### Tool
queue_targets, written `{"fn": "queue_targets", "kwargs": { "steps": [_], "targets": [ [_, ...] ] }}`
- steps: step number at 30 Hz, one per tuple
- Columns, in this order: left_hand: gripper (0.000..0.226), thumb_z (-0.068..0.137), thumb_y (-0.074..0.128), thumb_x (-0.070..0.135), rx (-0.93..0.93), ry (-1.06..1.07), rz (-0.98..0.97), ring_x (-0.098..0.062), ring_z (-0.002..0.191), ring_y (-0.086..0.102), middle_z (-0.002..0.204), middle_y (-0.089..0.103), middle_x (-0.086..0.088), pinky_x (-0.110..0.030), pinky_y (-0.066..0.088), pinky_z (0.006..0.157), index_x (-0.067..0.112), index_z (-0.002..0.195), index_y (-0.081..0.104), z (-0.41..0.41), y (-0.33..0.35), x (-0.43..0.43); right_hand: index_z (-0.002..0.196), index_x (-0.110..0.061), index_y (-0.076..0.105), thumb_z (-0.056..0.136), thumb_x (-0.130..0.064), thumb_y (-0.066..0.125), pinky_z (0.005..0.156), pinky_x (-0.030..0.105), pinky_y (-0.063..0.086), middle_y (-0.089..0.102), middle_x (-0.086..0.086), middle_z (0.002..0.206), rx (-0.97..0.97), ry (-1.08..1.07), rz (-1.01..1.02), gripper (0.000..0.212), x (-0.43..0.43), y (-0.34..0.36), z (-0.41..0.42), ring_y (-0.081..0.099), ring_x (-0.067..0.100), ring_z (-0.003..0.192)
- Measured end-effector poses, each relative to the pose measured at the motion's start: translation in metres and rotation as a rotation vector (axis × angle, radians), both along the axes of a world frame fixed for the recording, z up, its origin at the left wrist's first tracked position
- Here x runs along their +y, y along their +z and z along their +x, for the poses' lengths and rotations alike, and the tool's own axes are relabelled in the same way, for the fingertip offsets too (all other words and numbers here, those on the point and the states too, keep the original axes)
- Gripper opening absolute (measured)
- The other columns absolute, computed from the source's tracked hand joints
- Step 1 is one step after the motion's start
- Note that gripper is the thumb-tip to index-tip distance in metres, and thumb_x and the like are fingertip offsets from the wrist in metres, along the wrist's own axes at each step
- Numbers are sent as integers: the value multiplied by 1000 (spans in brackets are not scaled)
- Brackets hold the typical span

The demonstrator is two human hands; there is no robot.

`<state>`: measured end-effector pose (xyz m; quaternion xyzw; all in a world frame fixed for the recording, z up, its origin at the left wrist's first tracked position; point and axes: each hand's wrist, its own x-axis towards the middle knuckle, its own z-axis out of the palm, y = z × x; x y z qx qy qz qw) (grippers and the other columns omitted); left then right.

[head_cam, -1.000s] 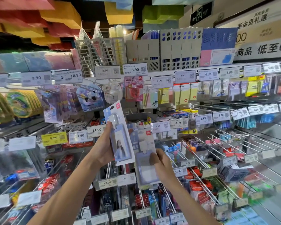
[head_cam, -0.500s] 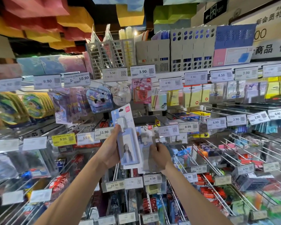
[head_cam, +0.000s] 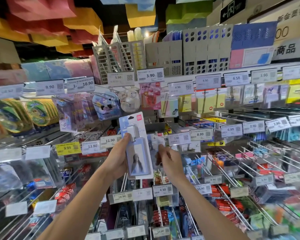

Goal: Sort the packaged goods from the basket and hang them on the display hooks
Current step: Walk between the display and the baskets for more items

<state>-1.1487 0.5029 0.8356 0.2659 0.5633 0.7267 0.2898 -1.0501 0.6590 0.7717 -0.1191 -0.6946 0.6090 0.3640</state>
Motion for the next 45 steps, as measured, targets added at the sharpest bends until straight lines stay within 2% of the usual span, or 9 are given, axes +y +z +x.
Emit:
{"fn": "queue_targets", "kwargs": {
  "steps": [3, 7, 11, 14, 20, 25, 36, 41, 45],
  "targets": [
    [58, 92, 54, 63, 38, 29, 9, -25, 57, 56, 79, 64, -15, -33, 51, 51, 15, 121, 66, 5, -1, 3, 86, -3, 60, 97, -58, 58, 70, 34, 44, 55, 14, 74, 80, 196, 51, 57, -12, 13, 5, 54, 24, 69],
    [58, 97, 54, 56, 50, 11, 67, -45, 89, 68, 116, 68, -32, -57, 58, 77, 9, 130, 64, 9, 1, 4, 116, -22, 68, 93, -31, 72, 82, 41, 58, 74, -2, 100, 8, 239, 225, 25, -26, 23, 1, 71, 19, 91],
    [60, 103, 40, 55, -71, -74, 75, -40, 107, 70, 122, 72, -22, -49, 58, 84, 5, 128, 64, 16, 6, 0, 116, -18, 67, 93, -14, 71, 88, 44, 60, 75, 3, 107, -34, 265, 91, 24, -19, 7, 6, 73, 22, 100],
    [54, 102, 39, 55, -87, -59, 143, -32, 118, 67, 128, 72, -9, -46, 53, 88, 12, 109, 70, 15, 6, -1, 114, -18, 69, 85, -14, 73, 92, 44, 59, 76, 7, 109, -118, 275, -12, 30, -4, -19, 19, 72, 23, 103],
    [43, 98, 46, 62, -131, -78, 182, -19, 133, 60, 140, 65, 7, -63, 29, 117, 22, 91, 60, 6, 3, -3, 117, -24, 68, 94, -2, 67, 96, 45, 57, 78, -2, 107, -275, 162, -103, 32, 17, -62, 40, 72, 20, 105],
    [36, 92, 54, 58, -121, -65, 188, -16, 133, 59, 139, 66, 7, -62, 27, 119, 23, 89, 61, 8, 3, -3, 118, -34, 66, 96, -9, 67, 99, 37, 54, 76, -14, 110, -291, 96, -86, 33, 19, -58, 33, 69, 9, 108],
    [38, 98, 46, 55, -49, -28, 127, -15, 137, 52, 138, 66, 9, -56, 25, 116, 22, 91, 64, 7, 2, -3, 125, -23, 63, 96, -9, 67, 76, 23, 58, 77, -4, 109, -289, 92, -140, 32, 17, -50, 11, 73, 10, 98],
    [39, 89, 51, 57, -42, -23, 122, -15, 136, 53, 136, 67, 10, -53, 28, 113, 20, 92, 62, 8, 4, -3, 125, -21, 64, 94, -14, 70, 91, 45, 60, 77, 1, 106, -365, 31, -169, 32, 23, -45, -8, 74, 20, 98],
    [38, 89, 52, 57, -49, -41, 132, -16, 136, 54, 139, 66, 9, -57, 26, 117, 20, 92, 59, 5, 2, -3, 122, -8, 56, 99, -13, 65, 86, 33, 54, 69, 6, 106, -419, 0, -201, 26, 27, -36, -23, 67, 19, 91]
  ]
}}
